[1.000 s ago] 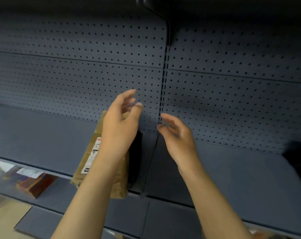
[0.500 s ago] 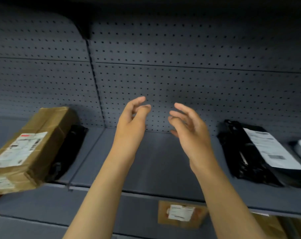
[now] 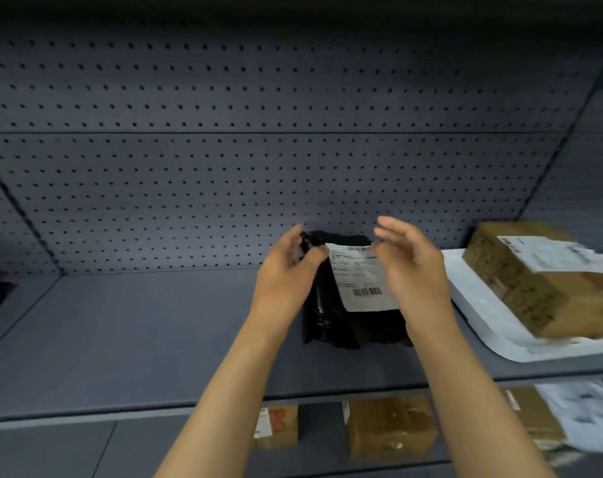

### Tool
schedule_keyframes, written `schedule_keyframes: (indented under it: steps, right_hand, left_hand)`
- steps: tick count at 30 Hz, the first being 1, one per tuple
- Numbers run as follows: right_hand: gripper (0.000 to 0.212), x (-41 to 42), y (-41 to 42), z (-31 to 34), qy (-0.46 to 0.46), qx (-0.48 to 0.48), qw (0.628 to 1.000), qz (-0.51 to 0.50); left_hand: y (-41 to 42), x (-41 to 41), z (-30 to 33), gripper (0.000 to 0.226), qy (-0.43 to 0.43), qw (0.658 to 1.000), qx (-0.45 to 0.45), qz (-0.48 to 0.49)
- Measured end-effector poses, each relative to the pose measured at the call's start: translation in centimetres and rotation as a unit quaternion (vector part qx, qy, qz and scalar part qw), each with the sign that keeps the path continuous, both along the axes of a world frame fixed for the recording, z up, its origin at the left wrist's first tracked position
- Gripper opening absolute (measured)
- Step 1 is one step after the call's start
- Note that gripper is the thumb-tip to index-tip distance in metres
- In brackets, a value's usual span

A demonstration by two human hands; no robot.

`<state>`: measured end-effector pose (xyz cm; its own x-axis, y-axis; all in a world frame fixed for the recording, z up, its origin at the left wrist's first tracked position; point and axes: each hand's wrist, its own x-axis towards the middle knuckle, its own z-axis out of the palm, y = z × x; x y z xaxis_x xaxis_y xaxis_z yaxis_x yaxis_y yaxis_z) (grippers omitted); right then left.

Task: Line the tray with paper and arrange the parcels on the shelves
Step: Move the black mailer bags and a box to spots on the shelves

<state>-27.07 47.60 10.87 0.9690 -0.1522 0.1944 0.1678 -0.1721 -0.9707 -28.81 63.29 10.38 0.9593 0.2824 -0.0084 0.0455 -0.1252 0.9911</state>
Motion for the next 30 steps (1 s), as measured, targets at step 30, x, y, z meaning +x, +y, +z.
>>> schedule_keyframes:
  steps: [30]
  right_hand:
    - [0.042,-1.3,8.8,1.4,-0.013,-0.036,0.996,0.075]
  left_hand:
    - [9.1,-2.3,2.6,0.045,-0.025,1.000,-0.011,0.007]
